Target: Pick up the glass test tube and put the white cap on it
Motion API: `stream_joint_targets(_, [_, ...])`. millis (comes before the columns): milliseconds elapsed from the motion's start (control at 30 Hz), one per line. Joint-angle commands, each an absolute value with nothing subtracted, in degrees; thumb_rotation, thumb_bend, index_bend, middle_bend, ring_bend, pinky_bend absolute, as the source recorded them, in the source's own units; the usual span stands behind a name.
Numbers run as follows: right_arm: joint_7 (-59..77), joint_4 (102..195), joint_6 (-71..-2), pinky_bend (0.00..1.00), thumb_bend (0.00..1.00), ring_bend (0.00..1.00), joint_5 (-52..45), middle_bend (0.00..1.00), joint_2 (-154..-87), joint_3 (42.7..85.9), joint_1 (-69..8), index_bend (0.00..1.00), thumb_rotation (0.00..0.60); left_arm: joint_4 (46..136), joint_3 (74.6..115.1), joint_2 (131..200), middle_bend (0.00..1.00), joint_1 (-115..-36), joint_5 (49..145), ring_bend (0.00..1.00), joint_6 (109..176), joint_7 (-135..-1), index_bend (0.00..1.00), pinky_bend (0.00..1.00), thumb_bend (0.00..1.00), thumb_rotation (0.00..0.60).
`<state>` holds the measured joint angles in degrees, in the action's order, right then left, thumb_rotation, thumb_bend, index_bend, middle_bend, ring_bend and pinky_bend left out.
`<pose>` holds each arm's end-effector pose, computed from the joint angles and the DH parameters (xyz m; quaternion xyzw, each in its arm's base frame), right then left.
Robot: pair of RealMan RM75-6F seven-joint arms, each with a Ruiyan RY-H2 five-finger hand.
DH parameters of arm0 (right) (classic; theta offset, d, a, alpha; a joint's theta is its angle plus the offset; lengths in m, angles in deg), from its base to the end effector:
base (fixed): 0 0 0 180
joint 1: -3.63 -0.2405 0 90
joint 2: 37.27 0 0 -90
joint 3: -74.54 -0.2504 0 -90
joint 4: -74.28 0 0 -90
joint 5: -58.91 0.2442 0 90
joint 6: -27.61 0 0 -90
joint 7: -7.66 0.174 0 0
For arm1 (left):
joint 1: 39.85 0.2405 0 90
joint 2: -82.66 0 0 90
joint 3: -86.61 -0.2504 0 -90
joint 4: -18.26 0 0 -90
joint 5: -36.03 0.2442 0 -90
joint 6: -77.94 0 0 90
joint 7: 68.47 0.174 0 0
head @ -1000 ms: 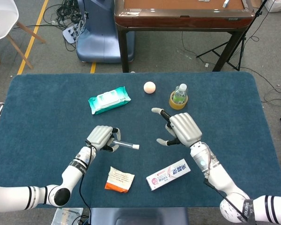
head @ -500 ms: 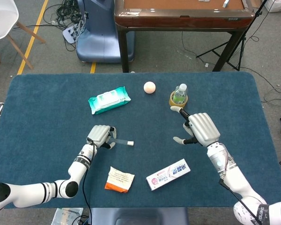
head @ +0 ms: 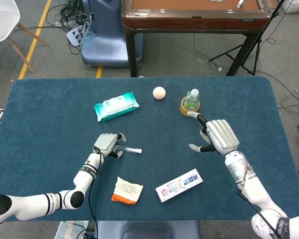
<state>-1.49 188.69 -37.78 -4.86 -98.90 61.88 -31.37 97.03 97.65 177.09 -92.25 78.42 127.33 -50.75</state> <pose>-0.1211 -0.3387 0.0826 0.6508 -0.4311 0.4661 0.4163 -0.1188 0.4016 -0.0991 -0.6995 -0.4970 -0.3371 0.3875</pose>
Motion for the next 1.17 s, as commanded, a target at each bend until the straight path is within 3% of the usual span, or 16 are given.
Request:
stream_joint_targets(33, [-3.0,189.0,-38.4,1.00,0.12,1.00,-5.0,0.95,-97.0,62.8,-30.2,0.17,0.600,101.3,98.0,173.3,0.87,-90.9,80.7,0.91,128.5,-51.6,0.33,1.00,0.32,0.600])
stream_joint_targets(167, [-6.0,189.3,-39.2,1.00,0.12,0.98,-3.6,0.89,-93.4,65.1,-27.8,0.17,0.600,107.7,96.7,166.5,0.75,-88.8,84.2,0.77,131.0,-50.5,0.31,0.95,0.32,0.600])
stream_joint_targets(300, [-6.2,187.8,-40.7,0.98,0.15,0.82,-3.1,0.74,-90.8,67.8,-24.1,0.17,0.600,112.0,94.3,160.8,0.63,-84.6,90.3,0.61,137.5,-49.8,0.30,0.79,0.32,0.600])
stream_joint_targets(367, [-5.2,186.4,-41.1,0.88,0.16,0.69,-3.7,0.63,-90.2,69.0,-22.4,0.17,0.600,112.8,93.0,159.0,0.55,-82.1,93.5,0.52,141.1,-50.3,0.30,0.70,0.32,0.600])
stream_joint_targets(467, [-2.8,183.4,-42.4,0.74,0.17,0.56,-6.2,0.54,-90.4,70.5,-19.9,0.17,0.600,113.0,91.0,156.9,0.48,-78.4,98.0,0.45,145.6,-51.8,0.30,0.60,0.32,0.600])
stream_joint_targets(567, [-1.1,180.0,-44.2,0.63,0.17,0.47,-9.6,0.46,-90.8,72.0,-17.4,0.17,0.600,112.6,88.8,155.0,0.44,-74.8,102.2,0.41,150.2,-52.3,0.29,0.54,0.32,0.600])
stream_joint_targets(633, [-0.3,177.7,-45.8,0.62,0.17,0.46,-11.6,0.45,-91.3,72.8,-15.9,0.17,0.600,112.4,87.8,154.2,0.43,-72.5,104.1,0.40,152.9,-52.8,0.29,0.52,0.32,0.600])
stream_joint_targets(933, [5.5,168.7,-54.5,0.58,0.17,0.43,-19.4,0.44,-95.9,73.8,-9.7,0.17,0.600,113.7,84.2,151.2,0.42,-61.9,109.7,0.39,163.5,-55.5,0.30,0.49,0.32,0.600])
stream_joint_targets(1167, [5.1,168.7,-54.0,0.58,0.17,0.43,-19.4,0.44,-96.7,73.7,-8.3,0.17,0.600,115.1,83.5,150.6,0.42,-56.9,111.8,0.39,167.5,-55.3,0.30,0.48,0.32,0.600])
